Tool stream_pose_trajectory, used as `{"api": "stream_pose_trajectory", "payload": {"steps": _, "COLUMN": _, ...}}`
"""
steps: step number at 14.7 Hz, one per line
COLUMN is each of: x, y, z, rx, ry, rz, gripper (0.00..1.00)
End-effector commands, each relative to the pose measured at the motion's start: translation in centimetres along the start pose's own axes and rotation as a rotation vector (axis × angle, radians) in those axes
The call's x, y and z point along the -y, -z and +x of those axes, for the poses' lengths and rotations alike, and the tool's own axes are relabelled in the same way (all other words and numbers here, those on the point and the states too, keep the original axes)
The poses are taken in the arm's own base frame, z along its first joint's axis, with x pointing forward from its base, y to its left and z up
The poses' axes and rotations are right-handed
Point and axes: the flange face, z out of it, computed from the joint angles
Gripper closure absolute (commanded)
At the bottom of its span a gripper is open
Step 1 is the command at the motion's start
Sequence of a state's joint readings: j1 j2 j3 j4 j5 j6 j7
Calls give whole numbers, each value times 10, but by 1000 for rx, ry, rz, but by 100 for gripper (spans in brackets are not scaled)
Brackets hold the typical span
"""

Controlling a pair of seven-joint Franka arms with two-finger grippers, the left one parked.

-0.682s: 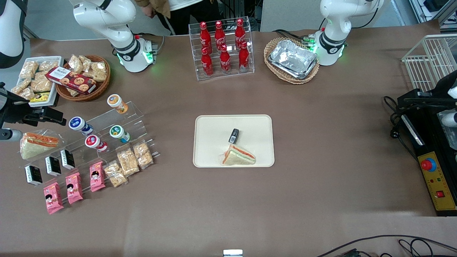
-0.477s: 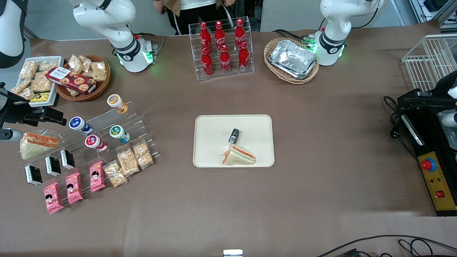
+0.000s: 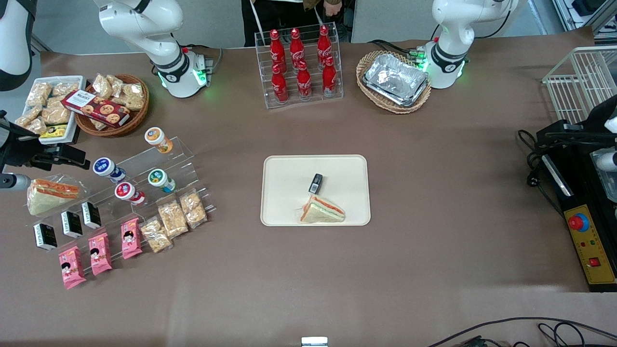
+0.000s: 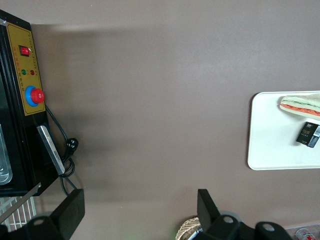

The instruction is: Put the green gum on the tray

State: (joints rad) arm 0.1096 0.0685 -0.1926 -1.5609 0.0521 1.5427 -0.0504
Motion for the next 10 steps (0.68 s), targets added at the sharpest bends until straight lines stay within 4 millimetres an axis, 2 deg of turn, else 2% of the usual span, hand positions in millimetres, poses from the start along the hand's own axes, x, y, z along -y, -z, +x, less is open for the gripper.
{"api": "stream_pose_trajectory", "payload": {"steps": 1, "x": 4, "y": 14, "z": -11, "rx": 6, "ry": 17, "rz": 26, "gripper": 0}}
{"api": "stream_pose_trajectory", "payload": {"steps": 3, "x": 5, "y": 18, "z": -21, "rx": 13, "ry": 15, "rz": 31, "gripper": 0}}
{"api": "stream_pose_trajectory", "payload": {"steps": 6, "x": 5, "y": 11, "z": -39, "rx": 17, "ry": 13, "rz": 46, "gripper": 0}}
{"api": "stream_pose_trajectory", "payload": {"steps": 8, "x": 9, "y": -1, "z": -50, "rx": -9, "ry": 22, "rz": 57, "gripper": 0}}
{"api": "stream_pose_trajectory", "payload": {"steps": 10, "x": 13, "y": -24, "z": -60, "rx": -46, "ry": 26, "rz": 65, "gripper": 0}}
